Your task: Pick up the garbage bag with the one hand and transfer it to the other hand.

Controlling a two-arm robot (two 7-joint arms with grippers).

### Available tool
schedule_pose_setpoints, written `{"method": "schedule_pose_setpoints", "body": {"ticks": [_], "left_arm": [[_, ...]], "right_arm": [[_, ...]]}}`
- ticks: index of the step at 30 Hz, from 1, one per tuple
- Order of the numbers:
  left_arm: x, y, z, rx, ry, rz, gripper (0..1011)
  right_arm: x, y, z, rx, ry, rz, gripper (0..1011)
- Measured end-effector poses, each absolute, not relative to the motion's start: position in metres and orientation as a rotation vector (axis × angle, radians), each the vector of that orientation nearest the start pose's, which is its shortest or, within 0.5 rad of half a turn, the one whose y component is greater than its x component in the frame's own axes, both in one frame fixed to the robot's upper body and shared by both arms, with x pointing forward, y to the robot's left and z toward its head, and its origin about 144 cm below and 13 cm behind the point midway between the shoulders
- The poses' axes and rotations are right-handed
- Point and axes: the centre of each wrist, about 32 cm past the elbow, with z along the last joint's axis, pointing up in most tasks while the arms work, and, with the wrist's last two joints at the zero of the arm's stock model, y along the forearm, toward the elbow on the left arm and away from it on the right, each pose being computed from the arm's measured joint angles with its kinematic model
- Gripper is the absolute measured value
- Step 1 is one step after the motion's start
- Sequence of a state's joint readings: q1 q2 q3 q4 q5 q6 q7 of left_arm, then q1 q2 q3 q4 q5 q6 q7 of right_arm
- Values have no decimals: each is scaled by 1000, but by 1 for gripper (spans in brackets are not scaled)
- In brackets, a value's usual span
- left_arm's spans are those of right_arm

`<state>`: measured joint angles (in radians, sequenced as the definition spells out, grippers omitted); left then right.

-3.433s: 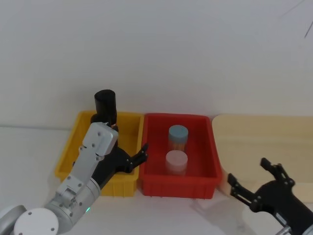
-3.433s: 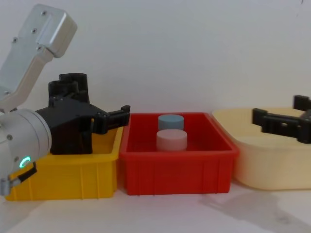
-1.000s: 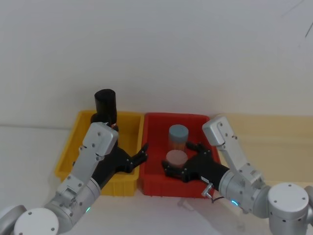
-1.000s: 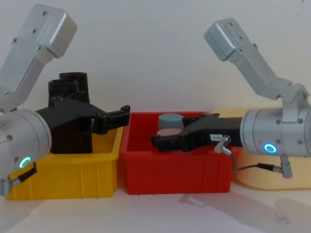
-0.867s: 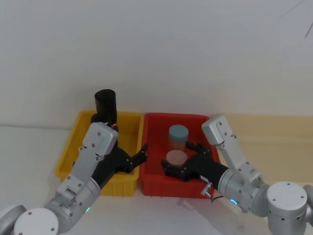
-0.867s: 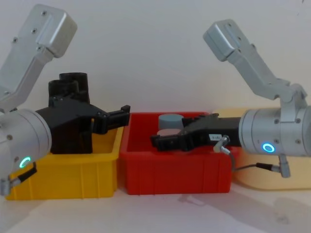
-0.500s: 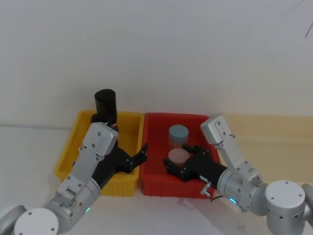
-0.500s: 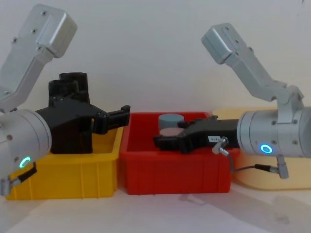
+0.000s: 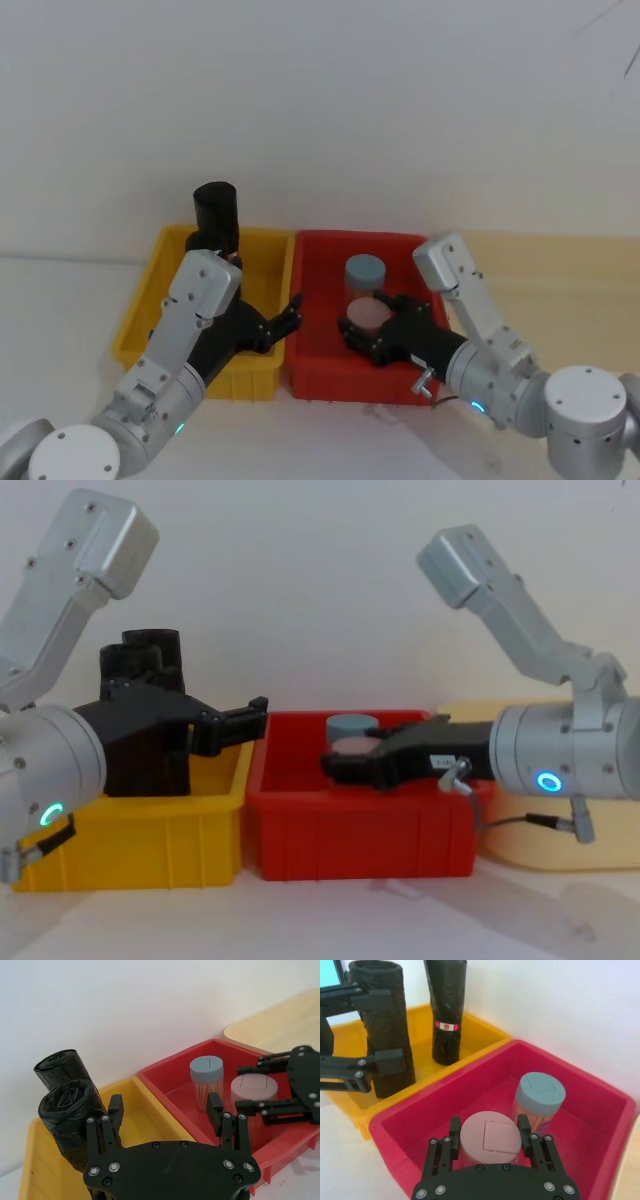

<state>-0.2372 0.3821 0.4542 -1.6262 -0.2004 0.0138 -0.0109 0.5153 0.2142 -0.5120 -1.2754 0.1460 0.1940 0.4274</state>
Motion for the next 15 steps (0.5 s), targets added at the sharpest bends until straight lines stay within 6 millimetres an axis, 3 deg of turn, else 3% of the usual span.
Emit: {"method": "schedule_pose_setpoints", "body": {"ticks": [6, 15], "left_arm": [[492, 198, 1204, 61, -268, 1124, 1000], [492, 198, 1204, 61, -268, 1124, 1001]], "right_arm": [[572, -166, 1221, -247, -131, -788, 667], [572, -186, 1257, -153, -203, -877, 666]]}}
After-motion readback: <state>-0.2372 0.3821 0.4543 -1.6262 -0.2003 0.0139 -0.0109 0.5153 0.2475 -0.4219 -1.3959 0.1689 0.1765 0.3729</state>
